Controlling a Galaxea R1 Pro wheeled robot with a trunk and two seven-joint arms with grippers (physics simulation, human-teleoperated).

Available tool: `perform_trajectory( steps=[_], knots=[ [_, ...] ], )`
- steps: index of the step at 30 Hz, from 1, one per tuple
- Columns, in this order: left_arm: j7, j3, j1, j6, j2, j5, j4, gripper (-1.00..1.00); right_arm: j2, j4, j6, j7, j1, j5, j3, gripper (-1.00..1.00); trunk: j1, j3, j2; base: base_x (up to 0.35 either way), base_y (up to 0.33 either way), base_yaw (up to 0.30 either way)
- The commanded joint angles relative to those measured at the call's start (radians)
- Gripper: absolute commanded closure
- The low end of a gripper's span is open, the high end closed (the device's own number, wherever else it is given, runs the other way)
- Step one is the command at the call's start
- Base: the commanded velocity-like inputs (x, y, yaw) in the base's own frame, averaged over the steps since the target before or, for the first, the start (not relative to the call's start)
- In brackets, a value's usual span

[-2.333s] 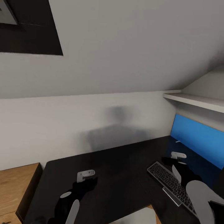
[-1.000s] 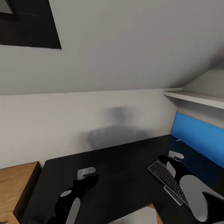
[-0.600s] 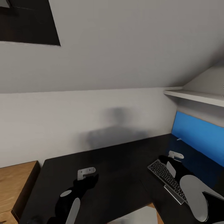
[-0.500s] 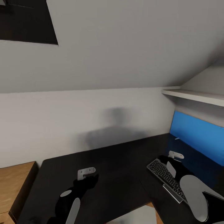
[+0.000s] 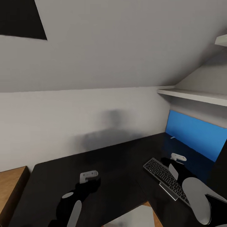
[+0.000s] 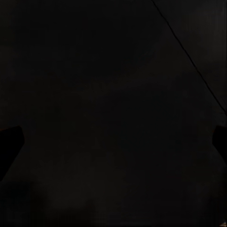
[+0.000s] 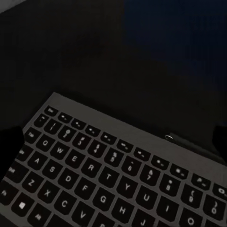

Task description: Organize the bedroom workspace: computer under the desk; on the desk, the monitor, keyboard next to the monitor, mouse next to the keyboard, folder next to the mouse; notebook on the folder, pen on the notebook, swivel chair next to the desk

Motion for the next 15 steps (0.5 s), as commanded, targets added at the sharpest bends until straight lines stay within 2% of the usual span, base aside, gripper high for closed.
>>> perform_trajectory(
  steps=[1, 15],
  knots=[
    [0.009, -0.001, -0.001, 0.007, 0.000, 0.011, -0.002, -1.00, 0.001, -0.002, 0.006, -0.001, -0.001, 0.006, -0.003, -1.00, 0.000, -0.001, -0.001, 0.000, 0.000, -0.007],
    [0.009, 0.003, -0.001, 0.023, 0.000, 0.013, -0.005, -1.00, 0.003, -0.001, 0.006, 0.001, -0.001, 0.004, -0.004, -1.00, 0.000, -0.001, -0.001, 0.000, 0.000, -0.001]
  ],
)
